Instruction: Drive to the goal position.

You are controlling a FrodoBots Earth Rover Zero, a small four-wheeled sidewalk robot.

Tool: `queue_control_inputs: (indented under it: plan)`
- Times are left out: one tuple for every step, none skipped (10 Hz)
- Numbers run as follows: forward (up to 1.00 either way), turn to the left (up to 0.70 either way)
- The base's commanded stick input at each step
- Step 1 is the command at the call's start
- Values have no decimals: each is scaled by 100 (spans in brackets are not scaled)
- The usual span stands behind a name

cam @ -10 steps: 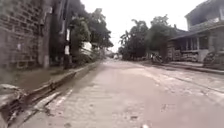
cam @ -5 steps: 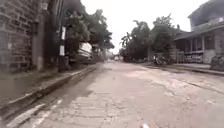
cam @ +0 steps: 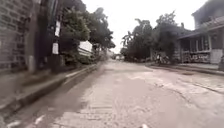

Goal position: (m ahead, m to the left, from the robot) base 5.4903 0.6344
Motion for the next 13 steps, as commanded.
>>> queue_control_inputs:
  plan:
    - [100,-4]
    - [100,0]
    - [100,0]
    - [100,-5]
    - [100,-25]
    - [100,-35]
    - [100,-15]
    - [100,0]
    - [100,0]
    - [100,0]
    - [100,0]
    - [100,0]
    - [100,0]
